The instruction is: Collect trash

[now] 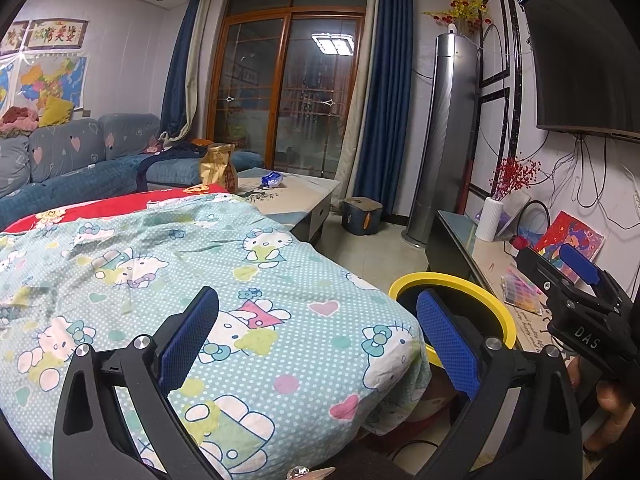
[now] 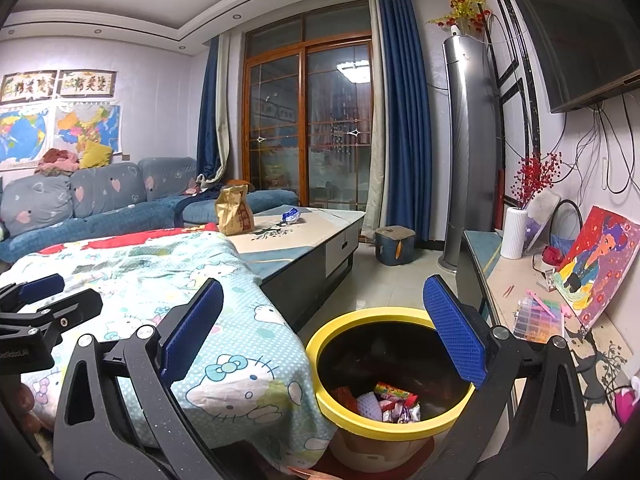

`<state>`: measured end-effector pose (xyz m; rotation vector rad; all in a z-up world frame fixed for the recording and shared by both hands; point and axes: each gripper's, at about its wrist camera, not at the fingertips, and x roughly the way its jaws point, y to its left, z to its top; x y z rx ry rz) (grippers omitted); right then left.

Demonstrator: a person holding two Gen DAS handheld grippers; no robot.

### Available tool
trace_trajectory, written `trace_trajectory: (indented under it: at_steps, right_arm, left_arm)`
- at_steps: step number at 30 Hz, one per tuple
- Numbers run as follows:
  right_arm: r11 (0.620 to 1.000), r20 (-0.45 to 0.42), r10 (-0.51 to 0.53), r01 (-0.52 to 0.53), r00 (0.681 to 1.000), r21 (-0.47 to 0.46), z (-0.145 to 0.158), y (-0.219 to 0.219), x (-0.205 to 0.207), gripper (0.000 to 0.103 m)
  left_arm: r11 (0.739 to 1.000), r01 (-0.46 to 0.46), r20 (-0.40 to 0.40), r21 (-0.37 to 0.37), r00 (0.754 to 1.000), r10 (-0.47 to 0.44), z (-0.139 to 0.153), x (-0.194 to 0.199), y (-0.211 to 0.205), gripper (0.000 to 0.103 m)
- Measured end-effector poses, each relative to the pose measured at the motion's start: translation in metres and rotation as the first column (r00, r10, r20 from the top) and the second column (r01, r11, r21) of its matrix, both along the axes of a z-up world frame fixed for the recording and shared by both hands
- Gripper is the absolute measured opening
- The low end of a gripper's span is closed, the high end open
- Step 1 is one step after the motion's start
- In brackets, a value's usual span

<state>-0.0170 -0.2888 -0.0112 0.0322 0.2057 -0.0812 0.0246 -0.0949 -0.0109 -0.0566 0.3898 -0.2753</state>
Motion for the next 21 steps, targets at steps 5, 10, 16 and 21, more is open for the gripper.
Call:
trace_trajectory:
  at_steps: [5, 10, 16, 21]
  right_arm:
    - [1.000, 0.001, -0.001, 0.001, 1.000, 0.001, 0.0001, -0.0004, -0.0003, 0.092]
    - [1.000, 0.002, -0.002, 0.002, 1.000, -0.006, 0.0006, 0.0004, -0.0003, 0.092]
    - [1.000, 0.001, -0.003, 0.003, 1.000, -0.003, 0.0001, -0.0001, -0.0005, 0.092]
    - [1.000, 0.003, -0.004, 0.004, 1.000, -0.004, 0.0002, -0.0005, -0.0005, 0.092]
  left_arm:
    - [1.000, 0.000, 0.000, -0.001, 1.000, 0.000, -0.0001, -0.0001, 0.0000, 0.097]
    - [1.000, 0.001, 0.001, -0.002, 1.000, -0.001, 0.0006, -0.0002, -0.0003, 0.097]
    - [1.000, 0.000, 0.000, 0.000, 1.000, 0.000, 0.0001, -0.0002, -0.0007, 0.097]
    - [1.000, -0.001, 0.001, -0.002, 1.000, 0.001, -0.0002, -0.0003, -0.0006, 0.097]
